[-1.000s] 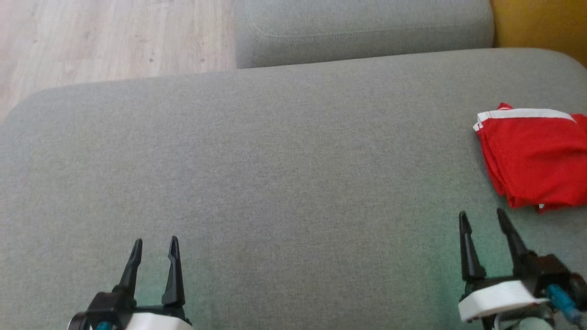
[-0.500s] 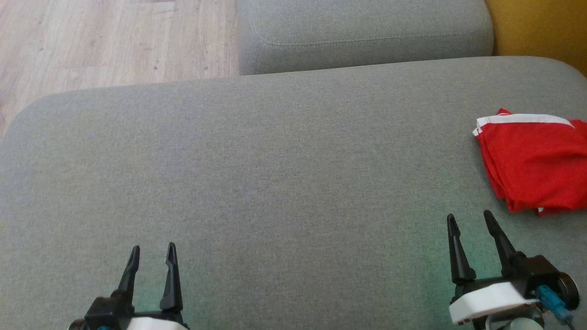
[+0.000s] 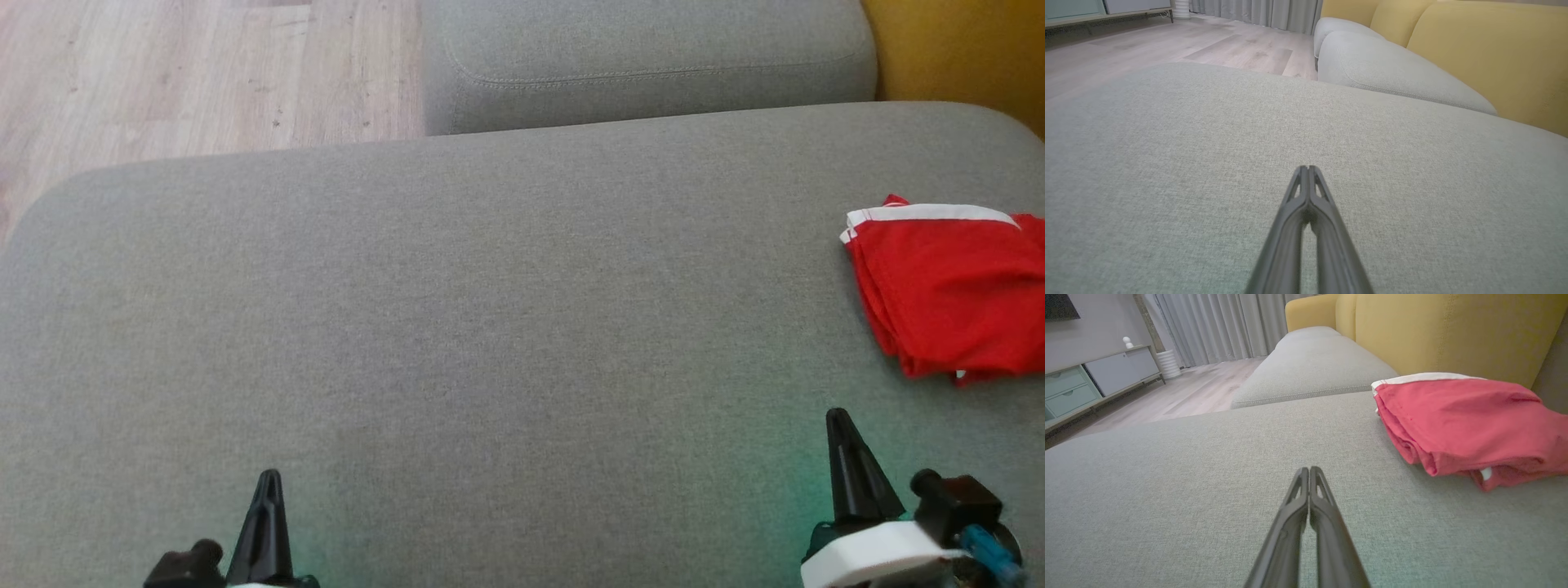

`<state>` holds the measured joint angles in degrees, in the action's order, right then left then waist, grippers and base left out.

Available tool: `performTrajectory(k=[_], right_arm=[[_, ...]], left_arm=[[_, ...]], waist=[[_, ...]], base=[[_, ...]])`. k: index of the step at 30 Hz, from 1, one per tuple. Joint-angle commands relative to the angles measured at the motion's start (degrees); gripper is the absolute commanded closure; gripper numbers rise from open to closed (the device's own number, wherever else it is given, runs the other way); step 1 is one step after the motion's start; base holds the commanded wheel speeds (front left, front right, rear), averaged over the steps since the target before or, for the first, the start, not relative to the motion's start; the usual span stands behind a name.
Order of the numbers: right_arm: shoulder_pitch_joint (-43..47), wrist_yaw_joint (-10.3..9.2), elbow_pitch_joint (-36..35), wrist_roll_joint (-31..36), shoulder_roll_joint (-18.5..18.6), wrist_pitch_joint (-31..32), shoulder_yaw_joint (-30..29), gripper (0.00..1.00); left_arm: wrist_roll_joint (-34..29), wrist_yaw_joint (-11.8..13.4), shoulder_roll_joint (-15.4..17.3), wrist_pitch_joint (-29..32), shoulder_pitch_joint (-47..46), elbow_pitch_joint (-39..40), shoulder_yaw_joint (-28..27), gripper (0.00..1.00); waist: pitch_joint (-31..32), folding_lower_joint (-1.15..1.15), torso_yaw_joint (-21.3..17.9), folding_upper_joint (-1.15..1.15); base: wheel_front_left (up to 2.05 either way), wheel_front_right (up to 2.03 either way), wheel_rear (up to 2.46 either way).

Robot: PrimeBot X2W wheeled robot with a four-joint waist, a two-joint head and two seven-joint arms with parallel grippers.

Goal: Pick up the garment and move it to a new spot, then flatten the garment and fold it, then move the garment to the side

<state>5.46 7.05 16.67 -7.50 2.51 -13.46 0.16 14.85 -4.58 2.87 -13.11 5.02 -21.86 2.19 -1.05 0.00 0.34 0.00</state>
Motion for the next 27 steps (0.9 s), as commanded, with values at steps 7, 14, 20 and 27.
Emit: performTrajectory(k=[7,14,20,27], right_arm=[[-2.3,0.05,-1.8,-6.5,0.6,1.3,-0.1,1.0],[-2.9,0.08,-1.8,-11.8,0.8,2.2,-0.2,1.0],[-3.4,0.1,-1.9,-16.2,0.9,3.1,-0.4,1.0],[-3.9,0.12,-2.0,-21.4,1.1,4.1,-0.6,1.0]], left_arm=[[5.6,-0.3,0.1,1.2,-2.3,2.3,-1.0,1.0],[10.2,-0.5,0.1,2.3,-2.8,2.7,-1.5,1.0],[14.1,-0.6,0.1,3.3,-3.3,3.0,-1.9,1.0],[18.7,-0.8,0.0,4.5,-3.9,3.4,-2.4,1.0]], waist=[[0.1,0.0,0.0,0.0],[0.1,0.0,0.0,0.0],[0.2,0.0,-0.1,0.0],[0.2,0.0,-0.1,0.0]], base=[[0.0,0.0,0.0],[0.0,0.0,0.0],[0.0,0.0,0.0],[0.0,0.0,0.0]])
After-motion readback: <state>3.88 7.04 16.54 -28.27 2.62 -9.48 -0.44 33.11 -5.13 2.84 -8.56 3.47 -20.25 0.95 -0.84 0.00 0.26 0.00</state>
